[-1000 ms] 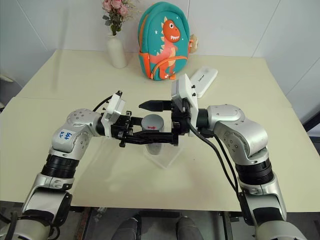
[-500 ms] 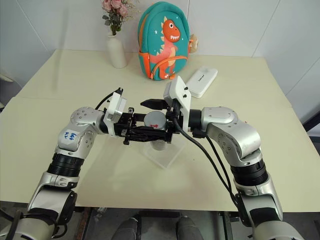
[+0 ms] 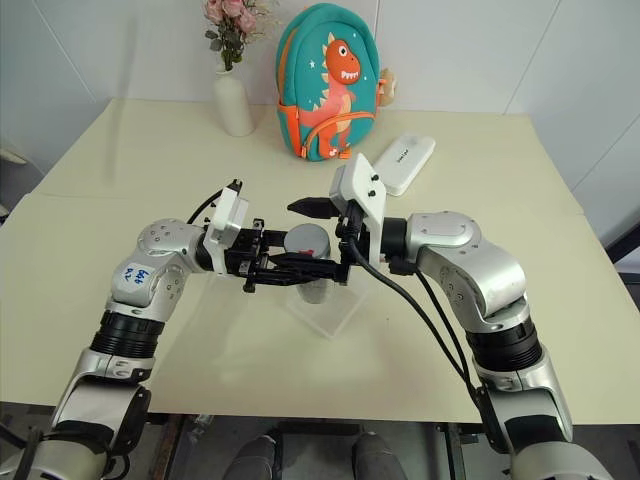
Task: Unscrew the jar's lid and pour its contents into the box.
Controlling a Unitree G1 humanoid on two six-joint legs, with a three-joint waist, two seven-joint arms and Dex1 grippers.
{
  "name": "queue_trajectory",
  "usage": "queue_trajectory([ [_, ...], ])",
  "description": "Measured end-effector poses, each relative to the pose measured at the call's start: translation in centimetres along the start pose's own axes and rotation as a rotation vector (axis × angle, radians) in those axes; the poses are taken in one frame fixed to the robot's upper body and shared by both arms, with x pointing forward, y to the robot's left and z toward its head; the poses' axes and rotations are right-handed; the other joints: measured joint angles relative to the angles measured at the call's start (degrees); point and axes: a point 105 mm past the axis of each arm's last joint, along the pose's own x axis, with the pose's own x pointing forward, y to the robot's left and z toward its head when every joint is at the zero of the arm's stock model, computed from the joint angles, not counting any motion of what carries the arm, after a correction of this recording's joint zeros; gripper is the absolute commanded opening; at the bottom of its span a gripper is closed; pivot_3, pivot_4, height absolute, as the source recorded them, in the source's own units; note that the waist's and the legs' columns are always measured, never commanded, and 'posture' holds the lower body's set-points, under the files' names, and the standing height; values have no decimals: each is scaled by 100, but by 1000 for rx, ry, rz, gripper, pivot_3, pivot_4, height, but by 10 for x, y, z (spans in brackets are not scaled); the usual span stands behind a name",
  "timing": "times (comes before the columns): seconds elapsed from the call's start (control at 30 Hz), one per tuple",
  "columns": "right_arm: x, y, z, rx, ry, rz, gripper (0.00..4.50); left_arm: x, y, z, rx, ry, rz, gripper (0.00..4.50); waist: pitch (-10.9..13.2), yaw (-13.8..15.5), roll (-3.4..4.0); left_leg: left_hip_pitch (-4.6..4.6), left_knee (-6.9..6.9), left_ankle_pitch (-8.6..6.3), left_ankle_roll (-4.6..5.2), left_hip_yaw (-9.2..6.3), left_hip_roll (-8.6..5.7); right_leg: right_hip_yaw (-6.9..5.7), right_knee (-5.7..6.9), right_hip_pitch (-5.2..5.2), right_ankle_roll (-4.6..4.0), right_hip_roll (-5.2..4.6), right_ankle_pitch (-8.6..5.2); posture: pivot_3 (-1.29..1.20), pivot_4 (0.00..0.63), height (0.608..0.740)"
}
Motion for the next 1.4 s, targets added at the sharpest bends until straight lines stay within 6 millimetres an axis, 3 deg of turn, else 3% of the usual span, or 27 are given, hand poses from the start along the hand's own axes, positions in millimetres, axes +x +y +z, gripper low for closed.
queue_trajectory([
  [0.5, -24, -3, -7, 15, 64, -38, 4472, -7, 3, 3, 12, -4, 38, 2070, 0, 7, 0, -1, 2, 0, 0, 0, 0, 0, 0, 0, 0, 0, 0, 0, 150, 740],
  [0.7, -36, -1, 0, 24, 58, -63, 4472, -8, 3, 1, 4, -4, 32, 2070, 0, 2, 0, 0, 1, 0, 0, 0, 0, 0, 1, 1, 0, 1, 0, 0, 150, 740],
  [1.07, -9, 10, 9, 54, -39, -9, 4472, 0, 4, -6, -25, -36, 0, 2070, 0, 3, 0, -1, 3, 0, 1, -1, 0, -1, 1, 1, 0, 0, 0, 0, 150, 740],
  [1.4, 8, 3, 2, 55, -43, -34, 4472, 7, 2, -6, -24, -41, -23, 2070, 0, 1, 0, 0, 3, 0, 0, -1, 0, -1, 3, 1, 0, 0, 0, 0, 150, 740],
])
